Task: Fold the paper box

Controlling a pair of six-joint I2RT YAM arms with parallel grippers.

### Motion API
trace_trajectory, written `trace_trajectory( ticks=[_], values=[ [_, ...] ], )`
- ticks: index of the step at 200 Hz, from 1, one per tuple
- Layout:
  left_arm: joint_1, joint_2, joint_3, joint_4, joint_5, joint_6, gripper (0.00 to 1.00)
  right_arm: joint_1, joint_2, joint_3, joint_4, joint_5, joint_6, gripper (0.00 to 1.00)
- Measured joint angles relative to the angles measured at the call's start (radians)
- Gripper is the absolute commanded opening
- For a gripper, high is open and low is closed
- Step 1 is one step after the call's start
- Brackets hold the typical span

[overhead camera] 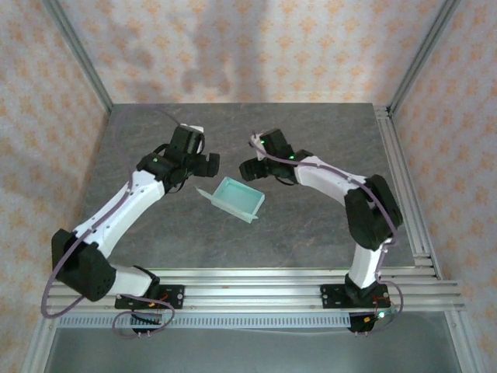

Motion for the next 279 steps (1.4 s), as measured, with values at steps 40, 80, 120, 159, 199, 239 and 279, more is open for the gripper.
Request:
trace_trajectory(
  ticks=[40,80,120,159,199,239,279],
  values=[
    [0.031,-0.142,-0.081,0.064,-0.002,0.000,1.00,0.058,0.139,0.072,-0.010,0.008,-0.007,0.80],
    [0.035,-0.178,-0.087,0.095,0.000,0.000,1.00,0.060,0.212,0.083,-0.027,0.047,0.008,0.81],
    [0.035,-0.121,-0.087,0.095,0.031,0.000,1.00,0.031,0.207,0.079,-0.052,0.150,0.046,0.80],
    [0.035,-0.094,-0.085,0.098,0.066,0.000,1.00,-0.077,0.098,-0.048,-0.056,0.223,0.095,0.79],
    [0.035,-0.076,-0.082,0.119,0.087,0.000,1.00,-0.185,-0.114,-0.269,-0.071,0.260,0.124,0.79],
    [0.035,-0.035,-0.080,0.159,0.126,-0.010,1.00,-0.204,-0.263,-0.360,-0.090,0.222,0.090,0.80],
    [0.035,-0.014,-0.080,0.173,0.162,-0.026,1.00,-0.309,-0.260,-0.342,-0.027,0.100,0.111,0.70]
  ],
)
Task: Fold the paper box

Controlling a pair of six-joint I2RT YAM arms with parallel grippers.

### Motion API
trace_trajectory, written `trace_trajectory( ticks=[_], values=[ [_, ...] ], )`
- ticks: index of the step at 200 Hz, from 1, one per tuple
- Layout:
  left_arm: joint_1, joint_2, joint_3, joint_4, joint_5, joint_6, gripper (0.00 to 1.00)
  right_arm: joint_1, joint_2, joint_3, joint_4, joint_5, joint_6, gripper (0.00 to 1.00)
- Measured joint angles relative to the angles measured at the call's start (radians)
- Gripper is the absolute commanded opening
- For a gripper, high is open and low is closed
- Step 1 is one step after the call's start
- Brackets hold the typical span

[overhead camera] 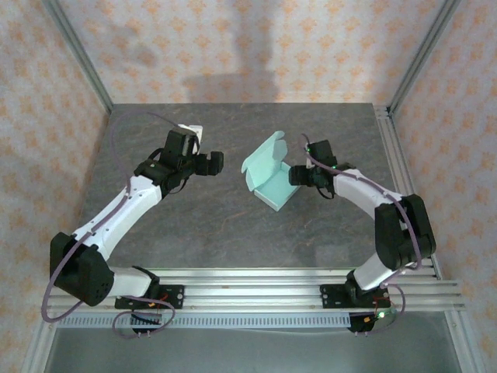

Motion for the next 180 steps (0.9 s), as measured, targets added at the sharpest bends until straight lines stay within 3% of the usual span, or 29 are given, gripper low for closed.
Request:
trace_trajectory(
  ticks=[29,58,99,152,180],
  values=[
    [0.000,-0.001,-0.006,0.021,0.025,-0.024,1.00,-0.052,0.105,0.079,0.037,-0.099,0.023,0.53],
    [0.000,-0.008,-0.041,0.029,0.038,-0.042,1.00,-0.053,0.189,0.132,0.041,-0.165,0.042,0.50],
    [0.002,-0.010,-0.055,0.029,0.040,-0.044,1.00,-0.051,0.195,0.127,0.047,-0.200,0.119,0.46],
    [0.015,-0.010,-0.055,0.030,0.044,-0.041,1.00,0.009,0.071,-0.035,0.073,-0.198,0.262,0.42],
    [0.023,-0.008,-0.055,0.046,0.052,-0.042,1.00,0.070,-0.026,-0.104,0.083,-0.199,0.317,0.47]
  ],
)
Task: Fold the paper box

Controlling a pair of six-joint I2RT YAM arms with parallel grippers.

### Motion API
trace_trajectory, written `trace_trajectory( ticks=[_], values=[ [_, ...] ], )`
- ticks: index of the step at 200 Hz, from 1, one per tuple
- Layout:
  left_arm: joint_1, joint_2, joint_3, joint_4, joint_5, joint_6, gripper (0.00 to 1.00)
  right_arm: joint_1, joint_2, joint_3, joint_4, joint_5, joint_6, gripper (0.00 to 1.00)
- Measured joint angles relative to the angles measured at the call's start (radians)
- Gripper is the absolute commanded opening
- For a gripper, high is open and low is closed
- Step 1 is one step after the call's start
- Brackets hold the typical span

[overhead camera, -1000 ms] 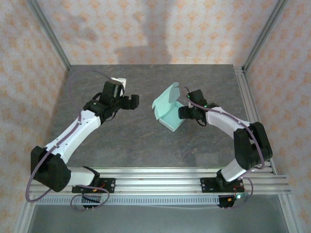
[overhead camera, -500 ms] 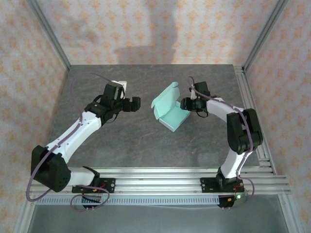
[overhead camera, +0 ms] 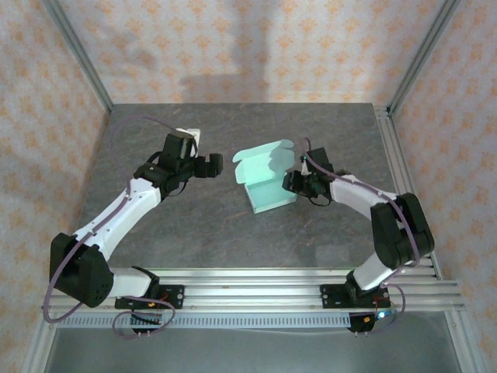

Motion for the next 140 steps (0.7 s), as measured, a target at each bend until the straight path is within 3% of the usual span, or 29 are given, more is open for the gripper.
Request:
trace_trajectory(
  ticks=[38,79,115,140],
  values=[
    [0.009,0.036,0.000,0.037,0.039,-0.002,0.95,0.011,-0.126,-0.030,-0.010,0.047,-0.035,0.59],
    [0.010,0.090,0.019,0.050,0.107,0.029,0.94,-0.074,-0.142,0.078,-0.084,0.052,-0.254,0.70],
    [0.010,0.113,0.069,0.050,0.160,0.058,0.94,-0.127,-0.053,0.270,-0.181,-0.025,-0.528,0.69],
    [0.010,0.113,0.072,0.043,0.183,0.068,0.94,-0.145,0.063,0.433,-0.294,-0.099,-0.703,0.63]
  ],
)
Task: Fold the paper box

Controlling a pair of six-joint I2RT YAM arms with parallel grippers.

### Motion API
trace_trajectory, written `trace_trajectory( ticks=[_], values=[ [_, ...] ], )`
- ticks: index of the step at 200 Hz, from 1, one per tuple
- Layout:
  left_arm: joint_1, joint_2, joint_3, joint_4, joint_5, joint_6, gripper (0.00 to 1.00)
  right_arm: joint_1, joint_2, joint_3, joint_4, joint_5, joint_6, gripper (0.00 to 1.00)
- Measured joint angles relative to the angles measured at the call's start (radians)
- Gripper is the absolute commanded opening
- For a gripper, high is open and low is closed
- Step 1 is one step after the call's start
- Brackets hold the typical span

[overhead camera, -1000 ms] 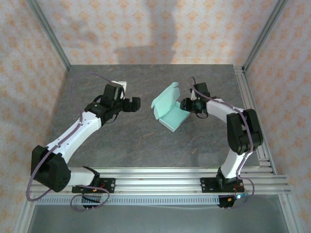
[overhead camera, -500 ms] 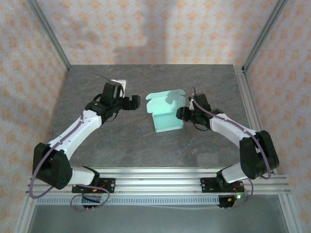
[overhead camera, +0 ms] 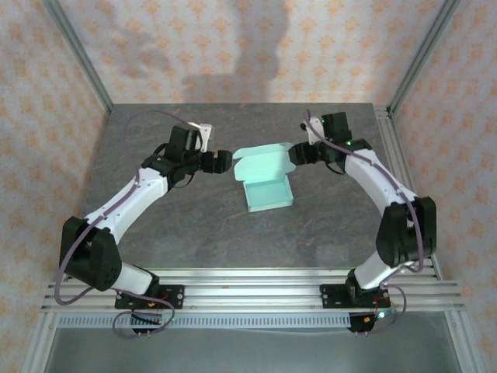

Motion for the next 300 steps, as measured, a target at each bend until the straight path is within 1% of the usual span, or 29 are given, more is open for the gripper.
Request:
trace_trajectory(
  ticks=[26,45,76,89,104,142,146,156,166,175,183,212,259,300],
  values=[
    [0.000,0.000,0.000,-0.009,0.009,0.012,0.94,-0.010,0.130,0.182,-0.154,-0.063,-0.146,0.58],
    [0.000,0.000,0.000,-0.018,0.019,0.013,0.94,-0.012,0.213,0.304,-0.274,-0.092,-0.240,0.52],
    [0.000,0.000,0.001,-0.022,0.026,0.013,0.94,-0.013,0.341,0.481,-0.463,-0.137,-0.366,0.38],
    [0.000,0.000,0.002,-0.023,0.026,0.013,0.94,-0.013,0.378,0.525,-0.521,-0.149,-0.408,0.31],
    [0.000,0.001,0.003,-0.023,0.027,0.017,0.94,-0.013,0.414,0.560,-0.581,-0.156,-0.446,0.25],
    [0.000,0.010,0.005,-0.023,0.031,0.021,0.94,-0.013,0.460,0.594,-0.655,-0.155,-0.492,0.23],
    [0.000,0.010,0.005,-0.023,0.031,0.021,0.94,-0.013,0.461,0.595,-0.660,-0.155,-0.494,0.24],
    [0.000,0.010,0.005,-0.024,0.033,0.021,0.94,-0.013,0.465,0.598,-0.670,-0.155,-0.500,0.33],
    [0.000,0.010,0.006,-0.024,0.034,0.021,0.94,-0.013,0.467,0.599,-0.675,-0.154,-0.505,0.34],
    [0.000,0.010,0.006,-0.024,0.034,0.022,0.94,-0.013,0.467,0.599,-0.676,-0.153,-0.507,0.31],
    [0.000,0.010,0.006,-0.024,0.038,0.024,0.94,-0.013,0.467,0.600,-0.677,-0.151,-0.507,0.25],
    [0.000,0.010,0.006,-0.024,0.045,0.032,0.94,-0.013,0.470,0.607,-0.691,-0.153,-0.519,0.00],
    [0.000,0.010,0.006,-0.024,0.048,0.038,0.94,-0.013,0.470,0.606,-0.701,-0.153,-0.525,0.00],
    [0.000,0.034,0.009,-0.012,0.075,0.061,0.81,-0.010,0.417,0.507,-0.625,-0.150,-0.525,0.00]
  ],
)
